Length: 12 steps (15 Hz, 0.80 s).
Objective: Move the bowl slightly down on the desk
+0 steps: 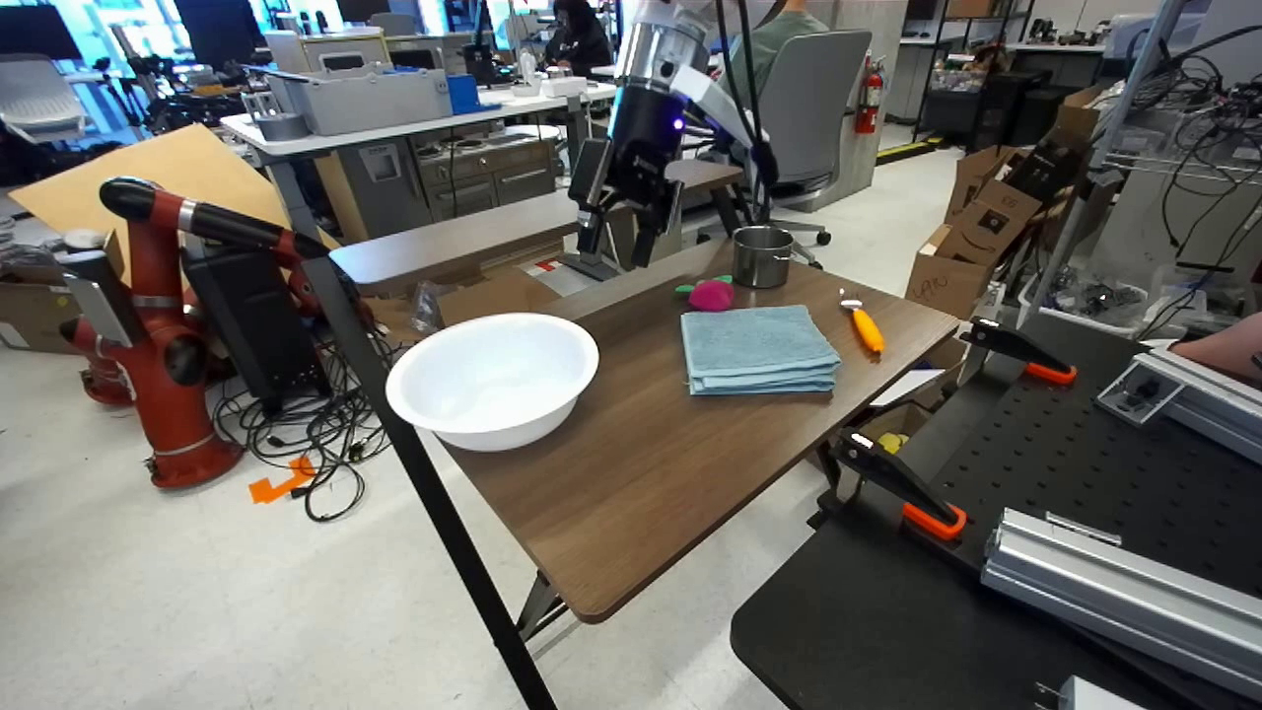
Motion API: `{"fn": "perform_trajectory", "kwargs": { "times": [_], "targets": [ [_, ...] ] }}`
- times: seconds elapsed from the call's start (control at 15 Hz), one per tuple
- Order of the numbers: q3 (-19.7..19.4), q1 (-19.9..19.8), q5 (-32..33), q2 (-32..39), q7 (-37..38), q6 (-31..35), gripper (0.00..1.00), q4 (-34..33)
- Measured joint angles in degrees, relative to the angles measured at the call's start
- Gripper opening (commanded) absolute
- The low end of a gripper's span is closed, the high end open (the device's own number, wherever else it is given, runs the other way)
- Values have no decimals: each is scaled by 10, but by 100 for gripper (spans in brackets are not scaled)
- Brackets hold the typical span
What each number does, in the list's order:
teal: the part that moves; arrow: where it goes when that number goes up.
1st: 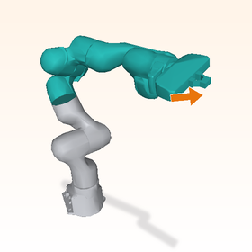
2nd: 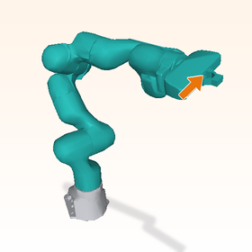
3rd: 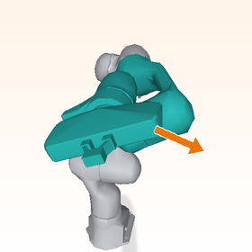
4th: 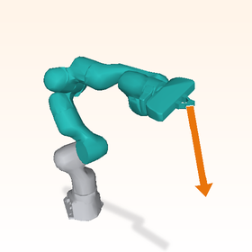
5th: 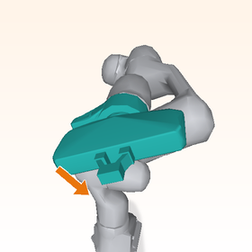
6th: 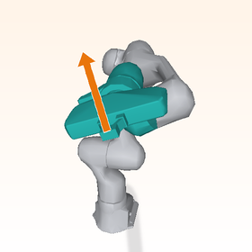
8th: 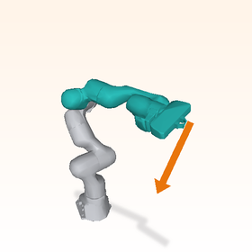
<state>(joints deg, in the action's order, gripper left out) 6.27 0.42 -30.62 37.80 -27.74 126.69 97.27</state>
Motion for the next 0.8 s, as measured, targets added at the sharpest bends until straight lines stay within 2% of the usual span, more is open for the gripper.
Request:
{"fn": "perform_trajectory", "kwargs": {
  "times": [0.4,0.8],
  "targets": [
    [30,8,39,67,77,-1,100,-59],
    [37,27,69,124,129,-1,100,-95]
  ]
}}
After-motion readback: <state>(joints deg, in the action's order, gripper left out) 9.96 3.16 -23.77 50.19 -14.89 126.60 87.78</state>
